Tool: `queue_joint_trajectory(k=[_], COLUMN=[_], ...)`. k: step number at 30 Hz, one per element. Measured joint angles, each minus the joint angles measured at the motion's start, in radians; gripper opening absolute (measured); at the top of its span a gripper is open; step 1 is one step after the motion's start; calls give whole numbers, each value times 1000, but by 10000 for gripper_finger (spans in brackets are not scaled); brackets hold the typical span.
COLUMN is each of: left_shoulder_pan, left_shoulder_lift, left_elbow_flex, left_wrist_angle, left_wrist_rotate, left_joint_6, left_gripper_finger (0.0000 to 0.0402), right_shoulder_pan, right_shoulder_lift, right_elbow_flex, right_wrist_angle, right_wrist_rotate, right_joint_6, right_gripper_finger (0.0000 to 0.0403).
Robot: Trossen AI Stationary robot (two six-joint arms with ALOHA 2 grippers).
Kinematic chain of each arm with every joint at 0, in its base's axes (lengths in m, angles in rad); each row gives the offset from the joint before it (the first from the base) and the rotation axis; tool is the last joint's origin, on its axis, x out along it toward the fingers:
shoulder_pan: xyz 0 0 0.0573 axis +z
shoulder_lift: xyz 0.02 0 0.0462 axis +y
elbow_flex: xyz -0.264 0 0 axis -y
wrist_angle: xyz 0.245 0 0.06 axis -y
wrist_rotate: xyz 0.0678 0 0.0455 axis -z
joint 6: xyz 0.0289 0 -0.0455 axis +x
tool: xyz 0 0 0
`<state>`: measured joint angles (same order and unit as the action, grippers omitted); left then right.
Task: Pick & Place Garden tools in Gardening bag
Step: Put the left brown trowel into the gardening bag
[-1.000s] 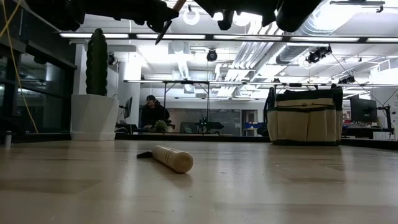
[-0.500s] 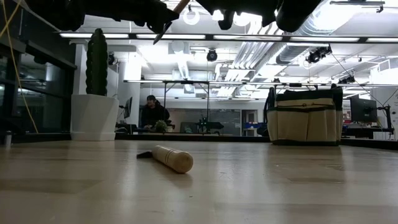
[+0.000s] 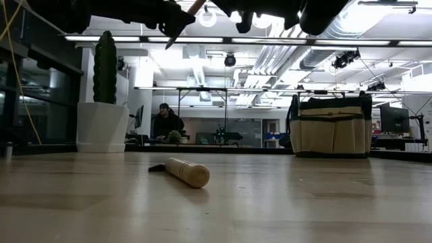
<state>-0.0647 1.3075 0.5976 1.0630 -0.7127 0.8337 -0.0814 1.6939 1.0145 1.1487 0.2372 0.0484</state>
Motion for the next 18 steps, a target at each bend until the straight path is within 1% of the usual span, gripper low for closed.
queue_joint_trajectory(k=[3, 6, 11, 14, 18], left_shoulder_pan=[-2, -2, -17, -47, -98], left_shoulder_lift=[0, 0, -6, -18, -39], left_elbow_flex=[0, 0, -1, -1, -1], left_wrist_angle=[0, 1, -18, -43, -95], left_wrist_rotate=[-12, -29, -96, -110, -132], left_joint_6=[0, 0, 5, 32, 52], left_gripper_finger=[201, 222, 228, 228, 229], right_shoulder_pan=[0, 0, 0, 0, 0], right_shoulder_lift=[0, -1, -64, -125, -223], right_elbow_flex=[1, 1, 1, 1, 1], right_wrist_angle=[-22, -39, -165, -290, -501], right_wrist_rotate=[26, 34, 75, 89, 106], right_joint_6=[-13, -21, -63, -82, -105], right_gripper_finger=[58, 58, 58, 58, 58])
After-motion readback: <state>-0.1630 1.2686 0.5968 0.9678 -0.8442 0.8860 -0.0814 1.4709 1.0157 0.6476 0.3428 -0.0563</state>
